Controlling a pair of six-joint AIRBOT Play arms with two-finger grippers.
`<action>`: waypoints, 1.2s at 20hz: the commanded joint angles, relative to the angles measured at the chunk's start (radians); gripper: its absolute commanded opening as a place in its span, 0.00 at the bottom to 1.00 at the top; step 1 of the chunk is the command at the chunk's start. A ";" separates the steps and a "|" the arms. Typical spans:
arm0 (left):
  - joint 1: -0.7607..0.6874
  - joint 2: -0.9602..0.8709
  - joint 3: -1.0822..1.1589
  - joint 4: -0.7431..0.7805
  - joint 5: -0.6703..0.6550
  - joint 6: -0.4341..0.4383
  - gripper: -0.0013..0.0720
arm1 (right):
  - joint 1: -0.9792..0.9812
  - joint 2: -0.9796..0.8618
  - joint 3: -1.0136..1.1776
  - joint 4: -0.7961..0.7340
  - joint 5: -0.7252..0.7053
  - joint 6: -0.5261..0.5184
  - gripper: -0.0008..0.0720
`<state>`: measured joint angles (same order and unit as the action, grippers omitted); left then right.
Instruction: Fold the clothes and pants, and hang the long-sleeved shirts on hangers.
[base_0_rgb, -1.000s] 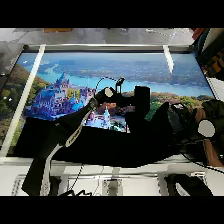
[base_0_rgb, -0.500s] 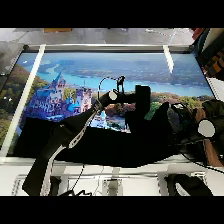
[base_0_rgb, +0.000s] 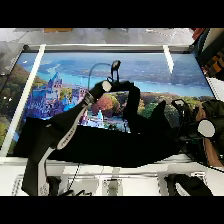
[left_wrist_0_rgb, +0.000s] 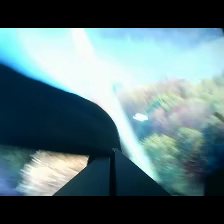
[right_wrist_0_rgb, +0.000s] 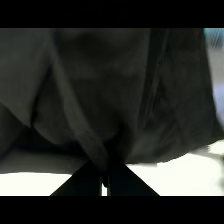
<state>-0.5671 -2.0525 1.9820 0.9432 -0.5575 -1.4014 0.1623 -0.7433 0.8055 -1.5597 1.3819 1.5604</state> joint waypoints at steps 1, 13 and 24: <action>0.051 0.156 0.001 0.294 -0.092 0.002 0.02 | 0.000 0.000 0.000 -0.010 -0.313 0.000 0.04; 0.431 0.531 0.000 0.680 -0.548 0.002 0.02 | -0.001 -0.394 0.001 0.009 -1.225 0.031 0.04; 0.581 0.459 -0.033 0.681 -0.807 0.003 0.03 | -0.153 -0.605 0.203 0.019 -0.935 0.078 0.57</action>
<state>-0.0097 -1.5711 1.9663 1.6215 -1.2930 -1.3991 0.0830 -1.3327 0.9428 -1.5429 0.2802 1.6341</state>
